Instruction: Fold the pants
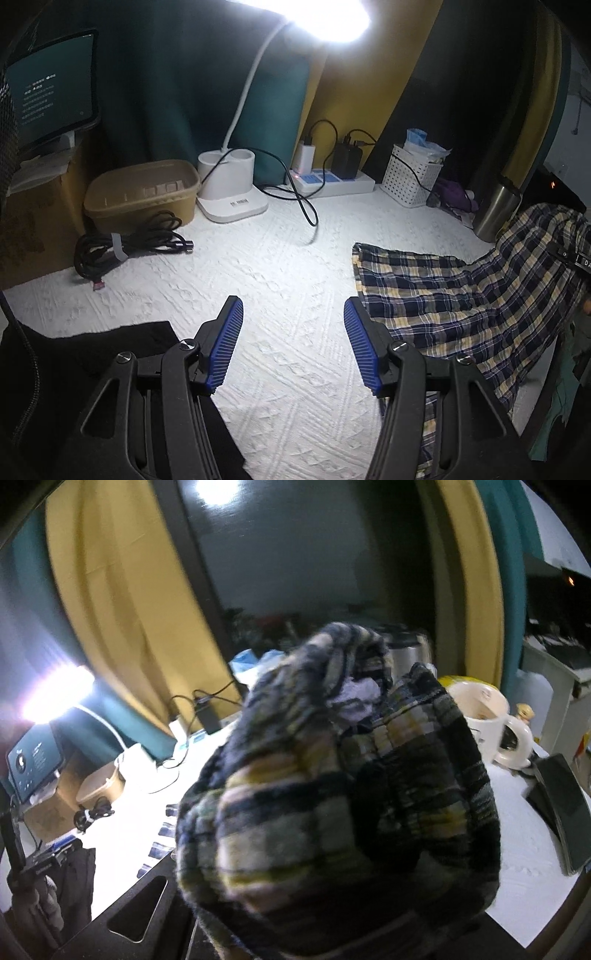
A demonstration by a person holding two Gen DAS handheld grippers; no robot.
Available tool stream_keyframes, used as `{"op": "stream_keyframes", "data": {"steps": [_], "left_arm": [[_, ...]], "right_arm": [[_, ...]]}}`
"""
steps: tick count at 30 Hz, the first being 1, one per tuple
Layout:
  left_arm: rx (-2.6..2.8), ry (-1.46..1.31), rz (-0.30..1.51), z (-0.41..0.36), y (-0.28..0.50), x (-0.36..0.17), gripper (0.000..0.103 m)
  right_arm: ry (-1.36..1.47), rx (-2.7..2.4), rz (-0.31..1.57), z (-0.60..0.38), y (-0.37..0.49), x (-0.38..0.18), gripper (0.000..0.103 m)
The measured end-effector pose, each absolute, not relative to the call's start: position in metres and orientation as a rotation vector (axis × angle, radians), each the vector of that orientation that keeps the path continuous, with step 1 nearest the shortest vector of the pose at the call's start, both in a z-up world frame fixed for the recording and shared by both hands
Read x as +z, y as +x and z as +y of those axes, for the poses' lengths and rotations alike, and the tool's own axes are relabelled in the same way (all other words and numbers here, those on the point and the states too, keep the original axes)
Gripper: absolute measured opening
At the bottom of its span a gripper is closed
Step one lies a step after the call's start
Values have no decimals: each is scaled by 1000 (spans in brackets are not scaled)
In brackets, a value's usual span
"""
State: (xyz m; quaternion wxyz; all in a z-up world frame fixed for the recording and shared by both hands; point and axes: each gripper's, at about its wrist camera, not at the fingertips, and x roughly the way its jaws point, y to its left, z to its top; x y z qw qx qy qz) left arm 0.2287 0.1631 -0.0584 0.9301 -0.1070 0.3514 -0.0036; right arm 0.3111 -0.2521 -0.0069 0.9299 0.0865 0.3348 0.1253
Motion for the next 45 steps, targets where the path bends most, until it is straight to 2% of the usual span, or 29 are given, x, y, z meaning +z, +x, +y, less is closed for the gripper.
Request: {"op": "stream_keyframes", "data": {"steps": [11,21,32,34,38,45], "left_arm": [[-9,-225,709,187,223,-67,57],[19,-175,737,202,218,-75,57],[60,-173,731,215,211,-80,57],[63,-160,726,214,209,-79,57],[65,-110,700,206,206,-78,57],[39,-86,656,196,199,-76,57]], "right_arm": [[85,350,746,-177,320,-16,7],[-38,430,862,-91,321,-67,7],[-158,423,964,-50,317,-107,9],[-172,444,973,-45,317,-110,18],[-172,485,981,-36,315,-112,63],[-188,538,986,-24,304,-112,67]]}}
